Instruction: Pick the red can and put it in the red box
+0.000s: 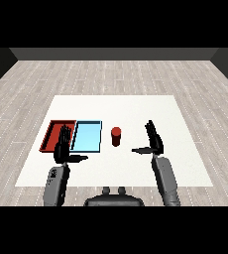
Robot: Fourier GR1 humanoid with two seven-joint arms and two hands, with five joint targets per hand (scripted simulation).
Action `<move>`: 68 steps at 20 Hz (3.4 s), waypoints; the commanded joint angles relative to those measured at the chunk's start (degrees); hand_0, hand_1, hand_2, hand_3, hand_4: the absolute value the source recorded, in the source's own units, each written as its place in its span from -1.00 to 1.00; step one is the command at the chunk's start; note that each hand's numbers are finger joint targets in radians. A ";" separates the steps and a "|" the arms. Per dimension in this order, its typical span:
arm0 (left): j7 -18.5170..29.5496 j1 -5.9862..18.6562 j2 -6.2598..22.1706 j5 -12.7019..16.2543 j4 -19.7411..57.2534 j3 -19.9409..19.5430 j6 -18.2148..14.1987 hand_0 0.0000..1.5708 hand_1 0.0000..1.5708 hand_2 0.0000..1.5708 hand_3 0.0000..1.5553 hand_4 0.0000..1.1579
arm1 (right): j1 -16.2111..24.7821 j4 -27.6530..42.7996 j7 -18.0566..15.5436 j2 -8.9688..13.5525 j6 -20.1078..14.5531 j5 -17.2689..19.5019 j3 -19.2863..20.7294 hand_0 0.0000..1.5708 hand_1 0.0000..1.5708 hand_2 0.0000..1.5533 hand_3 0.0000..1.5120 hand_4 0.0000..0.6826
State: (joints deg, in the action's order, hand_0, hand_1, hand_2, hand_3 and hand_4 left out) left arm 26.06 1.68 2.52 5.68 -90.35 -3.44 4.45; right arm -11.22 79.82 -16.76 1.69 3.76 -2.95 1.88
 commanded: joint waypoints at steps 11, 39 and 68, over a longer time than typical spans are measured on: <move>-0.27 1.12 -1.27 -0.73 -0.21 0.57 -1.64 -1.00 -1.00 -1.00 -1.00 -1.00 | -7.90 -14.05 -1.87 -1.67 -2.95 -7.94 -2.75 -1.00 -1.00 -1.00 -1.00 -1.00; -2.29 -2.65 0.21 2.38 -5.78 0.08 1.77 -1.00 -1.00 -1.00 -1.00 -1.00 | -22.64 -39.60 -18.10 -1.69 -13.84 -34.16 -24.58 -1.00 -1.00 -1.00 -1.00 -1.00; -0.53 0.86 0.57 1.48 -0.91 -1.05 1.33 -1.00 -1.00 -1.00 -1.00 -1.00 | -29.84 -49.59 -18.77 -1.69 -12.33 -45.01 -30.53 -1.00 -1.00 -1.00 -1.00 -1.00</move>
State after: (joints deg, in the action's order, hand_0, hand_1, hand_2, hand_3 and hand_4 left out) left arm 26.81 0.20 2.59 7.30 -91.86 -4.13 6.25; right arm -41.35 29.61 -35.97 0.00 -9.17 -47.02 -28.17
